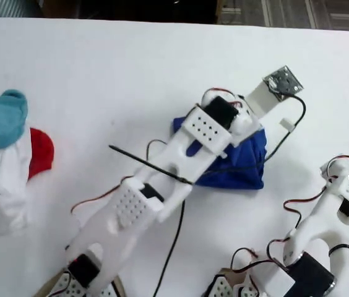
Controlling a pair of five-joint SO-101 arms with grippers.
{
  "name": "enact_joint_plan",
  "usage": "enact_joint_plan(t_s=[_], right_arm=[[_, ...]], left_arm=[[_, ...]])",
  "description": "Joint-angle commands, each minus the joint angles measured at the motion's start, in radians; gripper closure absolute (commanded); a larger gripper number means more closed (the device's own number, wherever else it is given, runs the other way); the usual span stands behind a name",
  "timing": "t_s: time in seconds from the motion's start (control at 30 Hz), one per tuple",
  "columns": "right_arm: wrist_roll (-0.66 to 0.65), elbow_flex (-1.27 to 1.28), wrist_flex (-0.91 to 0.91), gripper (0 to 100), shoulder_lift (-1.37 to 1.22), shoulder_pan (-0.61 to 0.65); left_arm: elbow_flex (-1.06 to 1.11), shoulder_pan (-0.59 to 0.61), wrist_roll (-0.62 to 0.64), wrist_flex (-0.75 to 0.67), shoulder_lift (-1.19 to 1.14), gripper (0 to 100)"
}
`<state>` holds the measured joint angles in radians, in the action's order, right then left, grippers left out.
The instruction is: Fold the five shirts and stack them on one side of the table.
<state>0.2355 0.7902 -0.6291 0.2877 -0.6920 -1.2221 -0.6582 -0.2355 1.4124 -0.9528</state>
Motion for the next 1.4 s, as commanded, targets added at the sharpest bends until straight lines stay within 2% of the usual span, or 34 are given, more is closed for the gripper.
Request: enact_joint_plan(t_s=[0.0,0.27,0.4,0.53,0.73,0.83,0.9,0.97,1.07,1.13,1.2,1.27,1.37], right_arm=[[0.008,-0.014,0.012,97.4,0.028,0.012],[0.008,-0.014,0.012,97.4,0.028,0.012],[0.008,-0.014,0.012,97.4,0.028,0.012],[0.008,-0.014,0.012,97.4,0.028,0.012],[0.003,-0.008,0.012,97.4,0.027,0.051],[0.002,-0.006,0.01,97.4,0.027,0.064],[0.0,0.002,0.01,97.4,0.027,0.067],[-0.002,0.011,0.012,97.4,0.027,0.081],[-0.02,0.012,0.012,97.4,0.027,0.122],[-0.127,0.009,0.004,97.4,0.03,0.162],[-0.295,-0.002,-0.025,97.4,0.038,0.222],[-0.425,-0.083,-0.151,97.7,0.025,0.308],[-0.456,-0.279,-0.392,97.7,-0.012,0.417]], left_arm=[[-0.058,-0.041,0.008,0.006,0.006,97],[-0.053,-0.026,0.008,0.04,-0.002,96],[-0.059,-0.017,0.008,0.115,0.002,85],[-0.07,-0.025,0.003,0.175,0.012,84],[-0.278,0.025,0.0,0.249,0.055,84],[-0.398,0.106,0.0,0.31,0.091,84],[-0.437,0.184,0.0,0.362,0.118,88],[-0.417,0.296,-0.002,0.371,0.147,98],[-0.338,0.491,-0.002,0.371,0.167,98],[-0.254,0.611,0.0,0.373,0.183,97],[-0.196,0.715,0.0,0.377,0.193,97],[-0.134,0.804,0.002,0.379,0.245,97],[-0.004,0.888,0.002,0.379,0.381,97]])
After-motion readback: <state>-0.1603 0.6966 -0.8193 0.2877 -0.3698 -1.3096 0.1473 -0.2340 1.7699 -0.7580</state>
